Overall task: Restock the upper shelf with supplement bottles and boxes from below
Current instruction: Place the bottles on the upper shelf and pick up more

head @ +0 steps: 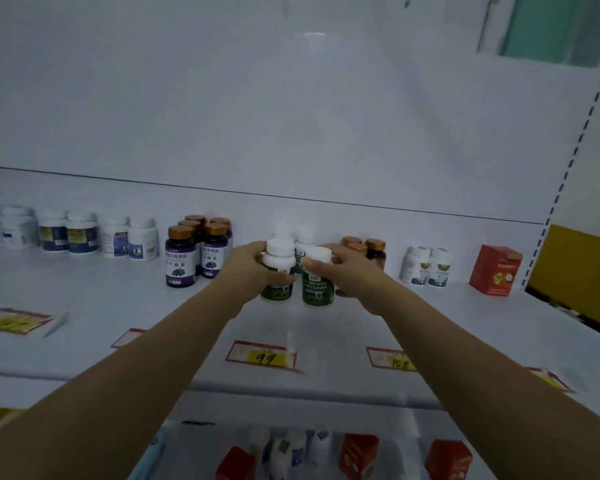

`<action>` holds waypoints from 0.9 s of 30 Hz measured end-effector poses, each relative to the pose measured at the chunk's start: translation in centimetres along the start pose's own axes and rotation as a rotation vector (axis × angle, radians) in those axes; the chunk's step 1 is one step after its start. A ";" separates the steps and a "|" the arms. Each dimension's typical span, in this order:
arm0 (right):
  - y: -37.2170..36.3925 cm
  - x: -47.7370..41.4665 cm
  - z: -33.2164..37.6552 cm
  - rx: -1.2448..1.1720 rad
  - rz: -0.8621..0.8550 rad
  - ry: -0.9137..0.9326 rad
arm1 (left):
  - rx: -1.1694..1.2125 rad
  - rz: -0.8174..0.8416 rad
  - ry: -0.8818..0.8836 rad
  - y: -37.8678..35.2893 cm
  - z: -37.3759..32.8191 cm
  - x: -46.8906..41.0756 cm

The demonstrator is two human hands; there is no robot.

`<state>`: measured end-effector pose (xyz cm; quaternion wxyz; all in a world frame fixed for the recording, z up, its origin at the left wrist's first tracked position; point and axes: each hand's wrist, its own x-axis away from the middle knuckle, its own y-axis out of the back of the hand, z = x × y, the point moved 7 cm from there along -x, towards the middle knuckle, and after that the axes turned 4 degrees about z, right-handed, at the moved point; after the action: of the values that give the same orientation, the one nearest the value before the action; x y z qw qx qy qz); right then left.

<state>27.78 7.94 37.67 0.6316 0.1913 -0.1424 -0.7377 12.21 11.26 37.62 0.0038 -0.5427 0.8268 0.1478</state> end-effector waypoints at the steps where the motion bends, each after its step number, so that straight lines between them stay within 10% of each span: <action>1: 0.1 -1.1 -0.4 0.016 0.001 -0.012 | -0.026 -0.016 -0.004 -0.1 0.3 -1.1; 27: 0.3 -10.7 -2.7 0.284 -0.244 -0.012 | -0.500 0.013 0.024 -1.4 4.0 -8.4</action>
<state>30.66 18.52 36.54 0.5031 0.2901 -0.2246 -0.7825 16.25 19.29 34.84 -0.1413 -0.5232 0.7680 0.3412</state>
